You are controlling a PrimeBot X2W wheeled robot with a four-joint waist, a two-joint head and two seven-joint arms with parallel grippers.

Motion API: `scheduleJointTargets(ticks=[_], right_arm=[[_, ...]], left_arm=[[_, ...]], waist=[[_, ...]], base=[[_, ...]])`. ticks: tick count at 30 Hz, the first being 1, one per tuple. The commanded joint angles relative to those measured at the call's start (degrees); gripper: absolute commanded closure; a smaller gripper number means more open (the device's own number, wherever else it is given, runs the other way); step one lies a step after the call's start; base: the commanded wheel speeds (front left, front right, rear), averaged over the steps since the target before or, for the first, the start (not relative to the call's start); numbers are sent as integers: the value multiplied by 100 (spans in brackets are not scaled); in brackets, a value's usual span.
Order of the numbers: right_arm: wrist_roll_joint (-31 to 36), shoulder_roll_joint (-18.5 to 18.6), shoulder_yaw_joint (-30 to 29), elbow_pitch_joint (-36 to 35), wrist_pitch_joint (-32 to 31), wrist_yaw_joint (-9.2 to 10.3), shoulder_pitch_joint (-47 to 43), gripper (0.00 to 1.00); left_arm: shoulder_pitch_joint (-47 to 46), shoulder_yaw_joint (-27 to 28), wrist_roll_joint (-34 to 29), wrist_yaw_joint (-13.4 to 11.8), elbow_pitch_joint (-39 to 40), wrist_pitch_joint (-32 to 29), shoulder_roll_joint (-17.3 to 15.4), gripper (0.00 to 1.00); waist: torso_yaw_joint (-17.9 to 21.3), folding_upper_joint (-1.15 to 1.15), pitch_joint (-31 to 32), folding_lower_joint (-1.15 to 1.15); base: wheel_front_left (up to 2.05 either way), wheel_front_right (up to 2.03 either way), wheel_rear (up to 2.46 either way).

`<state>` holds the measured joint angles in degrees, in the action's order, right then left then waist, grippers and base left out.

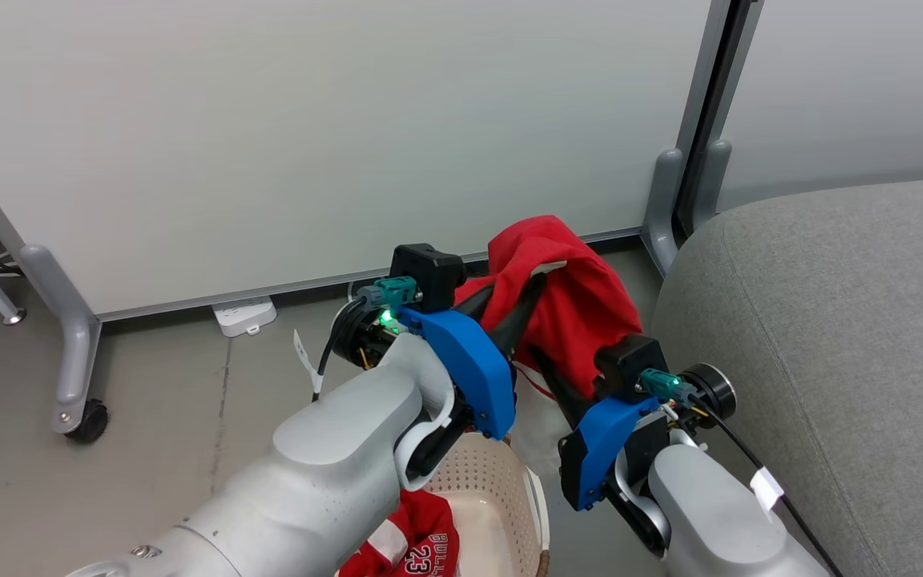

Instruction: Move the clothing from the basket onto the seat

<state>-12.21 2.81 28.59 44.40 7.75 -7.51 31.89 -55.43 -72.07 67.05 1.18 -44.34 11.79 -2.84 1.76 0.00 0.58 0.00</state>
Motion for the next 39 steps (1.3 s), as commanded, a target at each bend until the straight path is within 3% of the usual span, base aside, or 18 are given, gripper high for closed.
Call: scheduleJointTargets(ticks=[1, 12, 21, 29, 39], right_arm=[[-1, 14, 3, 22, 32, 4, 81, 100], [132, 14, -97, 69, 108, 4, -35, 100], [229, 14, -277, 32, 78, 4, -180, 100], [377, 14, -445, -32, 56, 4, -249, 100], [447, 12, -555, -143, 11, 4, -329, 100]], left_arm=[[-104, 1, -3, -8, -14, 33, -9, 0], [294, 124, -393, 2, -77, 335, -55, 0], [1403, 1574, -1690, -216, 978, 342, -517, 0], [2597, 2588, -2804, -211, 1982, 343, -863, 0], [3612, 3588, -3483, -137, 2463, 344, -799, 0]], waist=[[-3, 0, 7, 0], [-37, 0, 47, 0], [-117, 0, 33, 0], [-182, 0, -32, 0], [-255, 0, -83, 0]], base=[[0, 0, 0], [0, 0, 0], [0, 0, 0], [0, 0, 0], [0, 0, 0]])
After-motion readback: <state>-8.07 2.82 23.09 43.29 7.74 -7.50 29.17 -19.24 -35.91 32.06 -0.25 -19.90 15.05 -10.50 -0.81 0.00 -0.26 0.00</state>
